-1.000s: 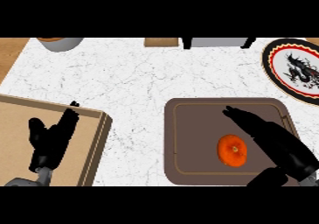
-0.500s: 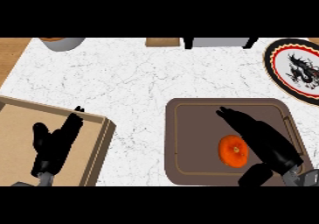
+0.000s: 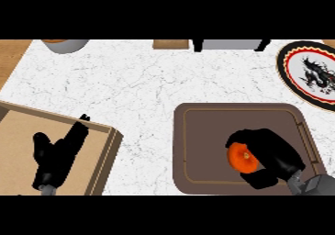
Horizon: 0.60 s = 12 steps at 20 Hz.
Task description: Pick the squash from the tray and place it in the plate
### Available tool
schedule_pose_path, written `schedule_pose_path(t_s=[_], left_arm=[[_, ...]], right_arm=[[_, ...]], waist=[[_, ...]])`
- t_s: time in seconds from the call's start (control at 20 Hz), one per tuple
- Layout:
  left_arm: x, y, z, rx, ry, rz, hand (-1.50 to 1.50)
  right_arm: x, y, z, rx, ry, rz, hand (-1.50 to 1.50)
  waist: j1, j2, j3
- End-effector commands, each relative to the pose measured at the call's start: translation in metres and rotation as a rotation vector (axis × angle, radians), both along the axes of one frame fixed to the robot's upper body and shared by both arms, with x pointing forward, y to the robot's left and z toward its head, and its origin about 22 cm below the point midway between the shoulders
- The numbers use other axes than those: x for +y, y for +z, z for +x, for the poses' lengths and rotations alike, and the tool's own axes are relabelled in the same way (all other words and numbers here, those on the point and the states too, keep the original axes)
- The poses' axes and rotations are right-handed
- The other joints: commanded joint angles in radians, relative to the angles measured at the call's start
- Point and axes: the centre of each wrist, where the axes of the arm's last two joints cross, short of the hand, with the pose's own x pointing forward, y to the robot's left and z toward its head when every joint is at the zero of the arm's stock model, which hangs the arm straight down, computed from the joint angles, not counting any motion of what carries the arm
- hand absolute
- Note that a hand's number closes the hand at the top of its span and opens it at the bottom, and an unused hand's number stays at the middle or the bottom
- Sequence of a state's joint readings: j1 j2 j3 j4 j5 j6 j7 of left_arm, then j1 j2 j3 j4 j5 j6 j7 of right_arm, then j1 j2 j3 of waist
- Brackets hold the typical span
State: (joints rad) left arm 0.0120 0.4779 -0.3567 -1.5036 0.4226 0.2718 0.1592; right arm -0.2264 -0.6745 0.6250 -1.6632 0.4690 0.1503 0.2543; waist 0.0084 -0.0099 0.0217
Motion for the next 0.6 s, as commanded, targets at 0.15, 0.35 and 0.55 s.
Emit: schedule_pose_path(t_s=[0.15, 0.35, 0.55], left_arm=[[-0.025, -0.007, 0.005, 0.029, 0.014, -0.084, 0.0], [-0.02, -0.008, 0.001, 0.001, 0.027, -0.077, 0.0], [-0.021, 0.0, 0.006, -0.01, 0.0, -0.073, 0.0]], right_arm=[[-0.001, -0.012, 0.002, -0.06, 0.025, -0.038, 1.5], [-0.001, -0.016, -0.001, -0.17, 0.03, 0.035, 1.5], [0.021, 0.012, 0.059, -0.282, -0.454, 0.137, 1.5]], waist=[[-0.011, 0.01, -0.021], [-0.013, 0.01, -0.021], [0.012, 0.025, -0.023]])
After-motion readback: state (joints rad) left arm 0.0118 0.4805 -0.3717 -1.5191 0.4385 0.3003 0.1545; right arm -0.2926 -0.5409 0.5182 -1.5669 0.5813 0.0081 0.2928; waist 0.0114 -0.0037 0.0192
